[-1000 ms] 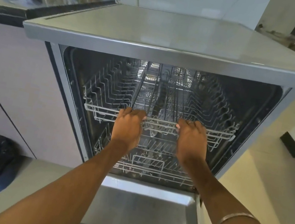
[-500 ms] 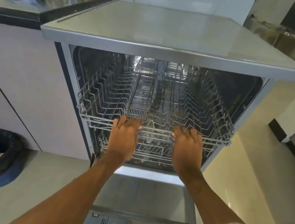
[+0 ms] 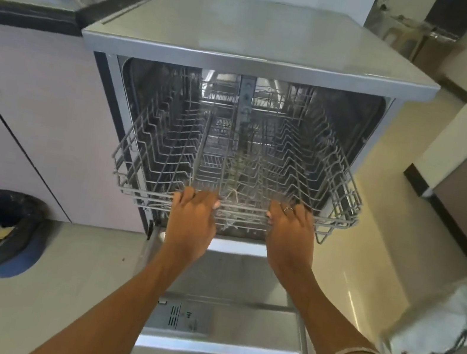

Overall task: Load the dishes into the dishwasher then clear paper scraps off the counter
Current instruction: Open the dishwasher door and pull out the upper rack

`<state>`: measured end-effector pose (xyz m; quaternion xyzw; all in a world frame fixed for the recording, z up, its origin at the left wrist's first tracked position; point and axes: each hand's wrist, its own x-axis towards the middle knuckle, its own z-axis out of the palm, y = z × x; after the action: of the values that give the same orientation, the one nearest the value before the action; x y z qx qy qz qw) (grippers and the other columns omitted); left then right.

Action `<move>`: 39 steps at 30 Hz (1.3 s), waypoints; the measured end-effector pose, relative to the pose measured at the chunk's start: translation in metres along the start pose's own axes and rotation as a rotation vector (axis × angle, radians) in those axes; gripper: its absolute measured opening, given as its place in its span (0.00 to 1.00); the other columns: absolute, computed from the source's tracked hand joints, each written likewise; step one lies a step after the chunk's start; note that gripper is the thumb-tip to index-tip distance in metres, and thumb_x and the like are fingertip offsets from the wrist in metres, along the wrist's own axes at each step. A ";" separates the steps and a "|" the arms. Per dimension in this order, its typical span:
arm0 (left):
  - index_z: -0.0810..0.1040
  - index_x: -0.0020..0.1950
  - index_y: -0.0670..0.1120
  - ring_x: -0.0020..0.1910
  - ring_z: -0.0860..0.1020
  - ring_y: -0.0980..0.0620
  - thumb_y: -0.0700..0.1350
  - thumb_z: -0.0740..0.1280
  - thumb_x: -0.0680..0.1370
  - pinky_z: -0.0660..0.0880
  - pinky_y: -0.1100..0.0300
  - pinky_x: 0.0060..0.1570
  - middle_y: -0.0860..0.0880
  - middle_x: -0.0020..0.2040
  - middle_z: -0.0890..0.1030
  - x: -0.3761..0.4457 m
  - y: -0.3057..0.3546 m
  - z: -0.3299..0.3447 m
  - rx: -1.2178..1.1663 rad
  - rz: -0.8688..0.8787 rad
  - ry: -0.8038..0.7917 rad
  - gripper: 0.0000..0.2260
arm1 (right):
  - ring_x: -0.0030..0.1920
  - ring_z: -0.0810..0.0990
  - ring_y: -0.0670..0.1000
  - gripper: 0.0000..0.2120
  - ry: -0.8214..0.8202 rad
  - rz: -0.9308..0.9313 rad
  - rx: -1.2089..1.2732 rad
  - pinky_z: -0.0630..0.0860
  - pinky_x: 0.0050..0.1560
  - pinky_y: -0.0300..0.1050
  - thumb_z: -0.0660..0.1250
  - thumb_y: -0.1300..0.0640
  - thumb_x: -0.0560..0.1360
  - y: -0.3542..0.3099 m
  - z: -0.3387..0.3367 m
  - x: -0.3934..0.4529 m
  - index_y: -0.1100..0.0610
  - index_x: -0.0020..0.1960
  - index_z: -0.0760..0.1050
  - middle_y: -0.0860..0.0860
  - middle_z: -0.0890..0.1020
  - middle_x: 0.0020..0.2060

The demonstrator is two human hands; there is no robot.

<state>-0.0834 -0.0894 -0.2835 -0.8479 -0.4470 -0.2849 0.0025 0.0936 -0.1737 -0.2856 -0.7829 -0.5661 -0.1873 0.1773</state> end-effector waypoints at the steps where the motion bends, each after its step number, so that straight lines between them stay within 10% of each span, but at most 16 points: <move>1: 0.78 0.54 0.46 0.51 0.76 0.45 0.38 0.67 0.73 0.64 0.52 0.53 0.48 0.49 0.83 -0.004 0.003 -0.002 0.001 -0.009 0.011 0.11 | 0.49 0.76 0.58 0.22 0.017 0.001 0.005 0.72 0.56 0.53 0.71 0.68 0.64 0.001 -0.002 -0.004 0.58 0.58 0.78 0.54 0.84 0.45; 10: 0.78 0.46 0.45 0.42 0.74 0.45 0.34 0.72 0.69 0.65 0.51 0.47 0.50 0.40 0.80 -0.077 0.024 -0.035 -0.051 -0.040 0.038 0.10 | 0.43 0.74 0.56 0.15 0.022 -0.013 0.074 0.67 0.47 0.49 0.58 0.66 0.69 -0.003 -0.044 -0.074 0.56 0.50 0.79 0.51 0.81 0.38; 17: 0.75 0.40 0.46 0.40 0.71 0.47 0.41 0.60 0.76 0.61 0.55 0.42 0.52 0.36 0.75 -0.135 0.039 -0.060 -0.129 -0.046 0.043 0.07 | 0.40 0.74 0.53 0.18 -0.046 0.027 0.130 0.67 0.47 0.45 0.72 0.71 0.61 -0.012 -0.077 -0.132 0.55 0.47 0.80 0.49 0.80 0.35; 39: 0.74 0.42 0.47 0.38 0.68 0.48 0.44 0.54 0.79 0.68 0.51 0.44 0.50 0.35 0.75 -0.218 0.070 -0.128 -0.040 -0.133 -0.168 0.11 | 0.41 0.71 0.53 0.13 -0.205 0.083 0.235 0.68 0.48 0.46 0.69 0.70 0.68 -0.030 -0.157 -0.213 0.54 0.44 0.79 0.48 0.80 0.36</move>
<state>-0.1871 -0.3297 -0.2643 -0.8371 -0.4953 -0.2214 -0.0709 -0.0110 -0.4159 -0.2530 -0.7944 -0.5665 -0.0314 0.2167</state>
